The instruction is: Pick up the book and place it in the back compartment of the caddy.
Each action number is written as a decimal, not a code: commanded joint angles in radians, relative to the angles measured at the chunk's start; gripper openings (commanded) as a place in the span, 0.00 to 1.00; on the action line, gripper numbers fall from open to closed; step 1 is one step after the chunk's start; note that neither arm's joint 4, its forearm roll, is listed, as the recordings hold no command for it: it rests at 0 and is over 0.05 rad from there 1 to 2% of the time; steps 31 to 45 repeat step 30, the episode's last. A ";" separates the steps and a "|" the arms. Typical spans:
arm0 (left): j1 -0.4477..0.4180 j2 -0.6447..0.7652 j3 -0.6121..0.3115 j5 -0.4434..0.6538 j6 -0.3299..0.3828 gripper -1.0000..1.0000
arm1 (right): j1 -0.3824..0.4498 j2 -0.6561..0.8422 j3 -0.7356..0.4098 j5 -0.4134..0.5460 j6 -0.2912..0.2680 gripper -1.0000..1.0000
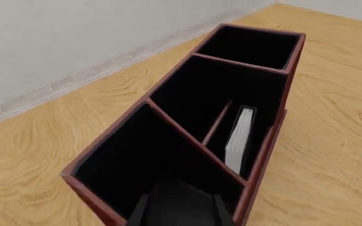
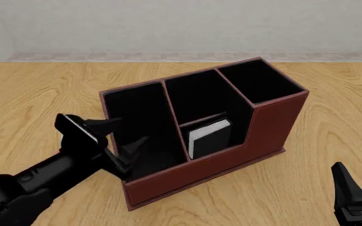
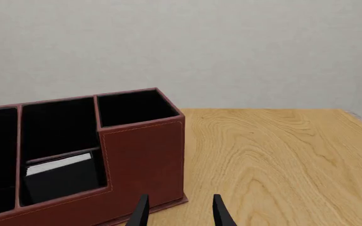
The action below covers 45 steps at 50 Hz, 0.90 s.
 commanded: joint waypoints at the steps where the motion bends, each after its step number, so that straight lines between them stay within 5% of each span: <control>1: 0.112 -0.263 0.123 0.091 0.023 1.00 | 0.000 0.000 0.000 0.000 0.000 1.00; 9: 0.199 -0.500 0.139 0.288 0.025 1.00 | 0.000 0.000 0.000 0.000 0.000 1.00; 27: 0.362 -0.775 0.177 0.514 -0.064 1.00 | 0.000 0.000 0.000 0.000 0.000 1.00; 45: 0.377 -0.820 0.209 0.528 -0.067 1.00 | 0.000 0.000 0.000 0.000 0.000 1.00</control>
